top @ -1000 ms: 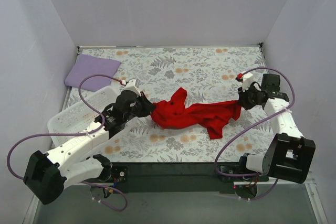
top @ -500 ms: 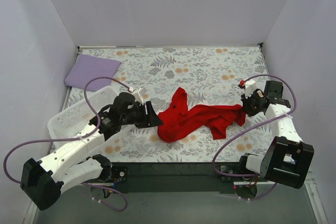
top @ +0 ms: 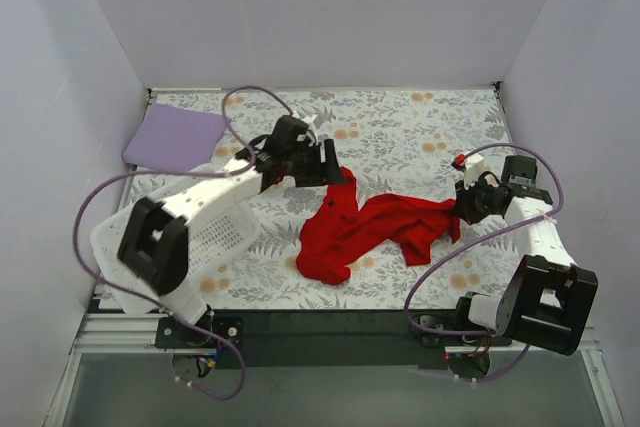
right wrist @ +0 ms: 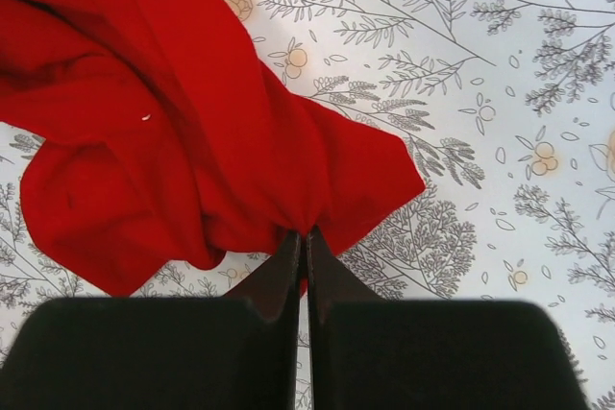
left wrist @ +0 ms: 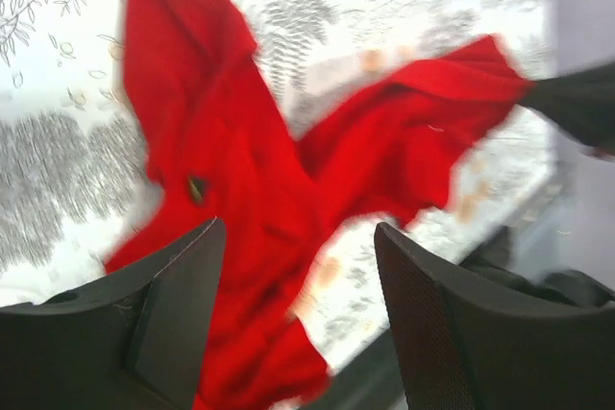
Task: Fold and stack the t-shirts
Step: Flatten the tshirt out
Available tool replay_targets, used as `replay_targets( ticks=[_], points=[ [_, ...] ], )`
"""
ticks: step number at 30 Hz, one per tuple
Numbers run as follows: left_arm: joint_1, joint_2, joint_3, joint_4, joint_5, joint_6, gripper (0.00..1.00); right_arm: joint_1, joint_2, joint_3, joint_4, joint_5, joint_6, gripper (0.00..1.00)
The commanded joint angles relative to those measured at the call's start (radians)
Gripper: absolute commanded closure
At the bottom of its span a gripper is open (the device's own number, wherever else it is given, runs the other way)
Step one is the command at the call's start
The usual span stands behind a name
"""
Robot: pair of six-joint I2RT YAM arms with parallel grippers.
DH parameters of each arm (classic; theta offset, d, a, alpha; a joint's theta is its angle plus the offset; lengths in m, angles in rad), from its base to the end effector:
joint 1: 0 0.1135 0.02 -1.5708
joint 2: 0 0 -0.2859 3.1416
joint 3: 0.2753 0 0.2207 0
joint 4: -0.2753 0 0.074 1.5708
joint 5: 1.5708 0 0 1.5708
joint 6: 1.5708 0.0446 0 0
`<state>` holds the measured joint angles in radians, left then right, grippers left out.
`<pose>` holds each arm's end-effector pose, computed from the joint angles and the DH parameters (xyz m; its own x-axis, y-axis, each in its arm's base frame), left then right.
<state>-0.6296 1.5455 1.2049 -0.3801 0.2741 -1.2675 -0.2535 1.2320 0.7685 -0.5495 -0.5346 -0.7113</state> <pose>0.2522 -0.1987 0.3077 -0.8572 -0.5122 -0.0539 -0.2906 0.5675 -0.7704 0.2005 -0.0285 0.2465 -0.5926 -0.4267 -0.6832 -0.5704 0.8211 -0.0181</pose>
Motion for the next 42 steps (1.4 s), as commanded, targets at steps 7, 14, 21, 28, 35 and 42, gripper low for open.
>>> replay_targets(
  ticks=[7,14,21,28,35,42],
  points=[
    [0.007,0.464,0.459,-0.181,-0.049,0.241,0.38,-0.001,0.032,-0.020,-0.023,-0.082,-0.010,0.99],
    [0.004,0.541,0.518,-0.232,0.008,0.261,0.41,-0.001,0.063,-0.002,-0.023,-0.093,-0.010,0.99],
    [0.004,0.623,0.571,-0.250,0.028,0.234,0.58,-0.001,0.072,0.000,-0.023,-0.108,-0.008,0.99],
    [0.002,0.523,0.564,-0.223,-0.064,0.200,1.00,0.000,0.058,-0.005,-0.038,-0.120,-0.022,0.99],
    [0.041,0.152,0.215,-0.074,-0.168,0.154,1.00,-0.001,-0.064,0.087,-0.086,-0.108,-0.060,0.99],
    [0.087,-0.356,-0.115,-0.008,-0.260,0.138,1.00,-0.006,-0.176,0.285,-0.133,-0.051,-0.033,0.99]
  ],
)
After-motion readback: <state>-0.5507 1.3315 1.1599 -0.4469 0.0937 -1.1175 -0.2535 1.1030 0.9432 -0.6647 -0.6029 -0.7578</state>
